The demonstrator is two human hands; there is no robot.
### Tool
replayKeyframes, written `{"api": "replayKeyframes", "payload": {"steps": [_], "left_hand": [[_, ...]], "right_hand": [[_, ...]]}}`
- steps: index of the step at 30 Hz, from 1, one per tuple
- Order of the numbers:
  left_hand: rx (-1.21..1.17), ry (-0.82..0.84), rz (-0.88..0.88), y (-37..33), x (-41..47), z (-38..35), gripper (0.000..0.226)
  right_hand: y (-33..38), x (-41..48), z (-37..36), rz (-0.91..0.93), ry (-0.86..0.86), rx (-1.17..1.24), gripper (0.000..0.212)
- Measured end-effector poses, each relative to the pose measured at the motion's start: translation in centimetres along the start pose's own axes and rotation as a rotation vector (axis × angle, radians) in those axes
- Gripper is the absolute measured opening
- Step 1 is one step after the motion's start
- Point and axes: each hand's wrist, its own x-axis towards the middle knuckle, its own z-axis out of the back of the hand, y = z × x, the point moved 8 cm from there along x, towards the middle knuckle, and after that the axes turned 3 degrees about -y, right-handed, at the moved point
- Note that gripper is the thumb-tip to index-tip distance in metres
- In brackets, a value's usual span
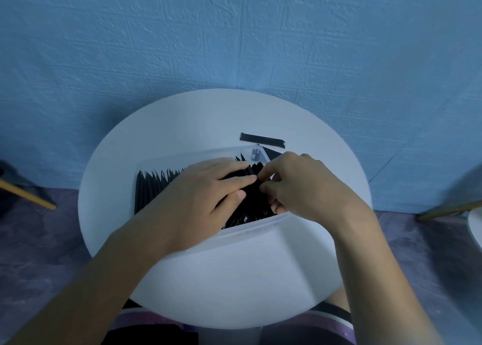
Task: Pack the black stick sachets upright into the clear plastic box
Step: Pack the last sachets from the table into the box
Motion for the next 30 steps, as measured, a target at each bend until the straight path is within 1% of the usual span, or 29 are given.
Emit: {"api": "replayKeyframes", "payload": {"steps": [3, 8, 12, 16, 22, 24, 26, 27, 30], "left_hand": [[-0.001, -0.017, -0.001, 0.2, -0.2, 0.1, 0.049], [-0.006, -0.017, 0.003, 0.3, -0.3, 0.0, 0.049], [-0.007, -0.017, 0.0, 0.3, -0.3, 0.0, 0.048], [-0.02, -0.012, 0.014, 0.3, -0.4, 0.0, 0.049], [0.045, 0.008, -0.013, -0.1, -0.4, 0.0, 0.048], [0.035, 0.004, 0.001, 0.1, -0.4, 0.0, 0.048], [0.032, 0.0, 0.01, 0.3, -0.4, -0.1, 0.047], [0.028, -0.003, 0.011, 0.3, -0.4, -0.1, 0.046], [0.014, -0.005, 0.014, 0.4, -0.5, -0.1, 0.045]], "right_hand": [[0.0, 0.1, -0.1, -0.006, 0.007, -0.006, 0.018], [0.4, 0.5, -0.1, -0.023, 0.005, -0.054, 0.023], [0.4, 0.5, -0.2, -0.042, -0.001, -0.07, 0.021], [0.7, 0.4, -0.1, -0.017, 0.006, -0.159, 0.018], [0.8, 1.0, -0.5, -0.005, -0.008, -0.211, 0.019], [0.5, 1.0, -0.4, -0.008, 0.02, -0.158, 0.014], [0.0, 1.0, -0.2, -0.009, 0.041, -0.02, 0.013], [-0.3, 1.2, 0.1, 0.002, 0.023, 0.071, 0.015], [-1.7, 2.7, 1.5, 0.049, -0.161, 0.317, 0.016]]}}
